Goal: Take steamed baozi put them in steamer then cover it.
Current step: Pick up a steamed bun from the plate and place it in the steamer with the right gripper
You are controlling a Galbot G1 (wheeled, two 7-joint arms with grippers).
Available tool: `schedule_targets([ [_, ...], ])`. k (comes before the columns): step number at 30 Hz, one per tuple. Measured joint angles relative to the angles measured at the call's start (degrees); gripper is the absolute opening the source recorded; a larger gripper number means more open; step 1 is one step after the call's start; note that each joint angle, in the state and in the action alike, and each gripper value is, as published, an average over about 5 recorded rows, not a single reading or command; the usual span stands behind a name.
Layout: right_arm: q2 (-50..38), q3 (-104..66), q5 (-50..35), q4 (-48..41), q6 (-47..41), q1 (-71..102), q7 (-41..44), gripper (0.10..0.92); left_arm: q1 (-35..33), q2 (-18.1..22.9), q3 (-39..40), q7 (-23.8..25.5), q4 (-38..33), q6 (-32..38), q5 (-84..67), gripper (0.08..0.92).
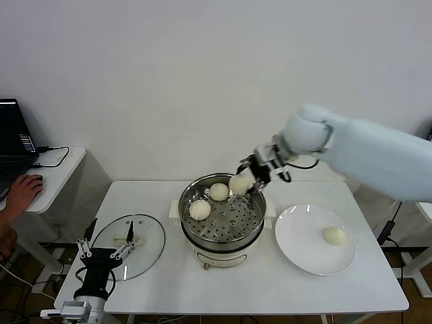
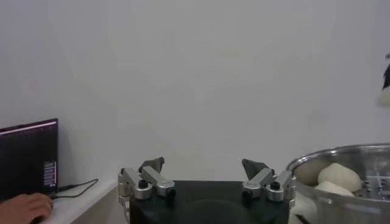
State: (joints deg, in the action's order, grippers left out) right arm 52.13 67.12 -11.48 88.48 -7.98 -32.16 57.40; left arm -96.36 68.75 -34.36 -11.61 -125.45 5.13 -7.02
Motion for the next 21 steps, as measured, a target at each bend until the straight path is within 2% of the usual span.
schedule_targets([
  [10,7.3,5.0,6.5,-1.1,7.9,1.7,-0.3,0.602,-0.2,0.6,-0.4,0.0,-0.5,0.0,0.1,0.823],
  [21,10.2,7.5,12.7,-2.2,13.2,3.7,0.0,0.609,0.0,0.9,-0.2,0.0,-0.5,0.0,0.1,0.823],
])
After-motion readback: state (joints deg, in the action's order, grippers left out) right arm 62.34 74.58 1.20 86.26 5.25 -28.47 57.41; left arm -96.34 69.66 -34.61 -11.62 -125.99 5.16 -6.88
